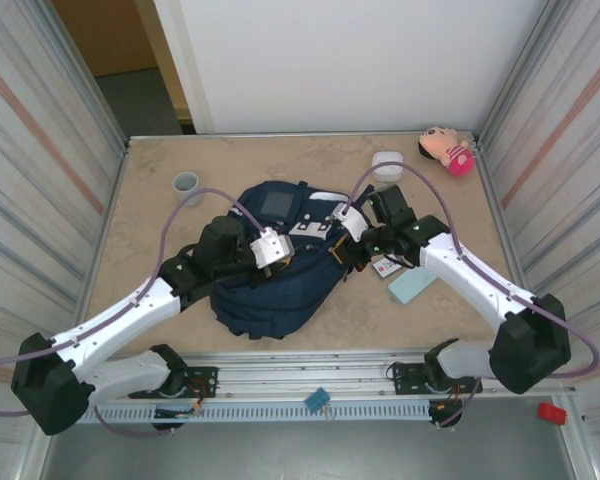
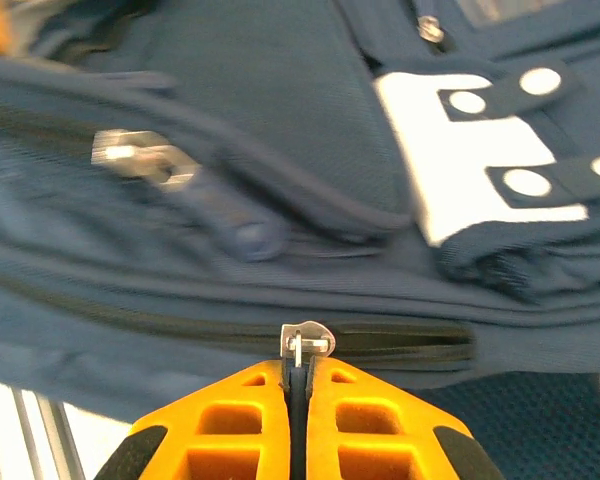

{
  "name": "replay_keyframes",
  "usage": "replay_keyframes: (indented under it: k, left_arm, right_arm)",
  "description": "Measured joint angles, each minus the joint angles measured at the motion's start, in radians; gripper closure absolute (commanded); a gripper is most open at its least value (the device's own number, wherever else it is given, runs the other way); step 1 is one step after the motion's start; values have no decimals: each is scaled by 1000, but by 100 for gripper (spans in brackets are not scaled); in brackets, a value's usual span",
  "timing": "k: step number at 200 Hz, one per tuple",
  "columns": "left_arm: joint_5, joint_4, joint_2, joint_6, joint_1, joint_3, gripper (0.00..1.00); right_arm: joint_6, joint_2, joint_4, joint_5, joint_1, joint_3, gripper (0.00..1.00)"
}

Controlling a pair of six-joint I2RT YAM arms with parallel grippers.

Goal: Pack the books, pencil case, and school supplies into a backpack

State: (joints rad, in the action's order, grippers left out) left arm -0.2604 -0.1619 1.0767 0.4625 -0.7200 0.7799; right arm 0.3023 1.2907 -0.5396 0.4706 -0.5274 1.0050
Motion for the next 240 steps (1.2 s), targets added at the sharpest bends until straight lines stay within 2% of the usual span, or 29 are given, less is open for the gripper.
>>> replay_keyframes:
  k: [32,72,110,160,171,206,219,240]
  left_arm:
    - [39,31,26,-39,-13,5,100]
    - [151,80,82,-150,-69,30,100]
    - [224,131,168,-297,-106,92,100]
    - [235,197,238,-433,-120,98,100]
    - [232,211,252,-449,-120,99,100]
    - [238,262,259,-454,-116,99,100]
    - [240,282,256,-435,-108,98,100]
    - [222,298,236,-398,-85,81,100]
  right_arm:
    - [47,-20,-2,2,-39,0,100]
    - [19,-76,-2,-6,-119,-2,100]
    - [-143,-141,110,-74,-217,-66,100]
    - [-424,-188,302,-208,-319,-212,100]
    - [-478,-192,332,-220,-328,-235,93]
    - [-621,-246,369,-196,-327,-280,58]
    - [-692,-299,380,-151,-298,-301,43]
    - [-865,-385,411,-122,-201,-325,31]
